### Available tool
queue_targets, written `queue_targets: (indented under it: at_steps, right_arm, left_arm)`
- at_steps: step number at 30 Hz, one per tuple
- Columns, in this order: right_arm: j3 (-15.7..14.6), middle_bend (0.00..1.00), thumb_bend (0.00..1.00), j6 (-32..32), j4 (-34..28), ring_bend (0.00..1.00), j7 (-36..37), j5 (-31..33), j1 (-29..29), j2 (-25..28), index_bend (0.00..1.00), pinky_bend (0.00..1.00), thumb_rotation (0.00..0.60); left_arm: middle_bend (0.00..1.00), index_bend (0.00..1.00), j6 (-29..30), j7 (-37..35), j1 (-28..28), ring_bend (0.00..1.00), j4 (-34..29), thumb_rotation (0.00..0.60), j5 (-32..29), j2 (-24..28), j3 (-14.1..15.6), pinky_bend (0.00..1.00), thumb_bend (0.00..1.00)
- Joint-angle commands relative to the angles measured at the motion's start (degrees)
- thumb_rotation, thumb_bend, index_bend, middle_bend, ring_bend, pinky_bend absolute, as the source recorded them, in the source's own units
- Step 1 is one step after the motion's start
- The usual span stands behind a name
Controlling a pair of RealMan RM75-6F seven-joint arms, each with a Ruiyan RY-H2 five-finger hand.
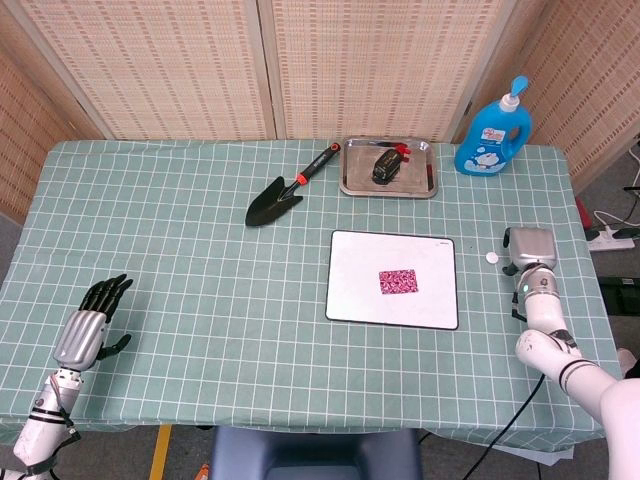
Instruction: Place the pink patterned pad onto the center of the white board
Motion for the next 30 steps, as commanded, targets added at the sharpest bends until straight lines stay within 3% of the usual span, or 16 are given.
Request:
queue_targets:
  at_steps: [1, 13, 30]
  right_arm:
    - [1.4, 0.99, 0.19, -1.6, 2.2, 0.94, 2.3, -0.7, -0.7, -1.2, 0.42, 1.00, 0.600]
    - [4.0, 0.99, 0.19, -5.4, 7.9, 0.94, 6.6, -3.8, -0.9, -4.0, 0.45, 1.00, 0.600]
    - [6.4, 0.99, 0.19, -9.4, 15.8, 0.94, 7.0, -5.2, 0.4, -8.5, 0.45, 1.00, 0.600]
  left_arm:
    - [0.00, 0.00, -0.1, 0.0, -0.1, 0.00, 0.0, 0.600, 0.0, 0.0, 0.0, 0.00, 0.22]
    - [0.00, 0.00, -0.7, 0.1, -0.3, 0.00, -0.1, 0.600, 0.0, 0.0, 0.1, 0.00, 0.22]
    - [0.00, 0.00, -1.3, -0.9, -0.6, 0.00, 0.2, 0.600, 0.2, 0.1, 0.4, 0.00, 0.22]
